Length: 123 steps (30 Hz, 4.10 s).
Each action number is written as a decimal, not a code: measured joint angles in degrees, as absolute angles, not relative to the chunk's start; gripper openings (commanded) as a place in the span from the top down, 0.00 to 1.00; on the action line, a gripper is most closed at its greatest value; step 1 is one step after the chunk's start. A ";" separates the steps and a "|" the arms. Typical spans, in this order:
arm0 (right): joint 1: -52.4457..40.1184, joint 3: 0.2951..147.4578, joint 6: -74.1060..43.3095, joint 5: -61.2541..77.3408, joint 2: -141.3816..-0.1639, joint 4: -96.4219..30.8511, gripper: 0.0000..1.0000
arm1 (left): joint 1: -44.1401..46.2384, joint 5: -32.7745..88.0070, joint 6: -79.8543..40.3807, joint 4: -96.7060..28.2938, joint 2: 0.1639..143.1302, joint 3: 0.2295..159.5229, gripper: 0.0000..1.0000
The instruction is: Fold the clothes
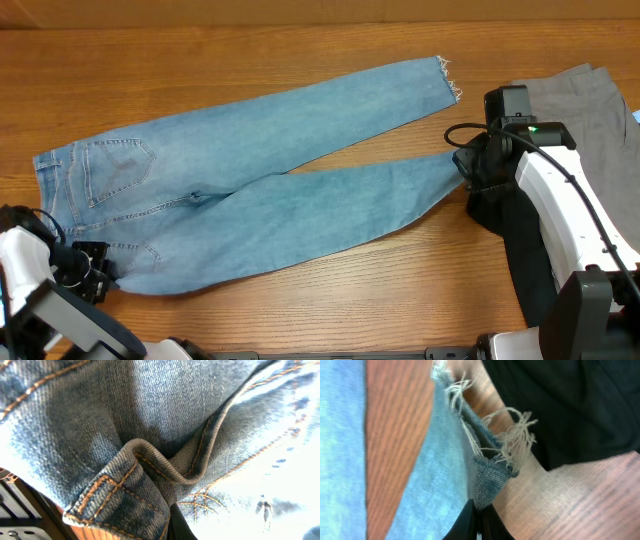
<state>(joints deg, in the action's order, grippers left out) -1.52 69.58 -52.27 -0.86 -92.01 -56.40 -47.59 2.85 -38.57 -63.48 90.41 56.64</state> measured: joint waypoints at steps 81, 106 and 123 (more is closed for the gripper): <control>-7.27 76.07 -60.01 -7.86 -102.65 -14.98 0.96 | -35.22 -8.73 -57.12 -54.02 91.13 73.12 0.96; -7.22 76.07 -60.01 -13.74 -106.59 -12.60 0.96 | -26.94 -11.62 -57.39 -32.97 103.37 73.12 0.73; -6.87 76.97 -55.83 -15.88 -110.67 -11.35 0.07 | -26.22 -12.69 -49.58 -30.24 108.14 75.90 0.18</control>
